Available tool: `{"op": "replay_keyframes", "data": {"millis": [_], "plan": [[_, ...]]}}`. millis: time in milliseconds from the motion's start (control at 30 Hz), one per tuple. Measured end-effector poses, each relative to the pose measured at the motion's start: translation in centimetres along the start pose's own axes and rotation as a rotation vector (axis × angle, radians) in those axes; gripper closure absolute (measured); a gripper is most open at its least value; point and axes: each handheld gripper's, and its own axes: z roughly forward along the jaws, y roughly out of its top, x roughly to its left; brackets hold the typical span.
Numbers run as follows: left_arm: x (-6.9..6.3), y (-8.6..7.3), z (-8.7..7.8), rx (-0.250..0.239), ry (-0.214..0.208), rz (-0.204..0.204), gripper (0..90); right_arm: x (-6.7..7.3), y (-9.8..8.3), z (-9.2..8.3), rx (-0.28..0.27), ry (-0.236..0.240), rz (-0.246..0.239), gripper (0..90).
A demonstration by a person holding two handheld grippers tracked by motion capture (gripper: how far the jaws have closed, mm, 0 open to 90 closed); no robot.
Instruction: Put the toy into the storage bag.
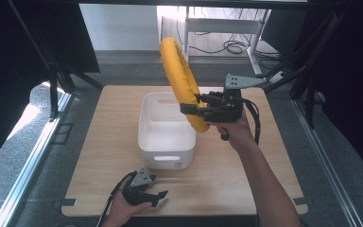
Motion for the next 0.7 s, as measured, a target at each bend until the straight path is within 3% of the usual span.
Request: {"op": "replay_keyframes", "data": {"millis": [700], "plan": [[0.0,0.0,-0.1,-0.002,0.0,0.001,26.3,0.4,-0.6,2.9,0.02,0.057,0.012,51.5]]}}
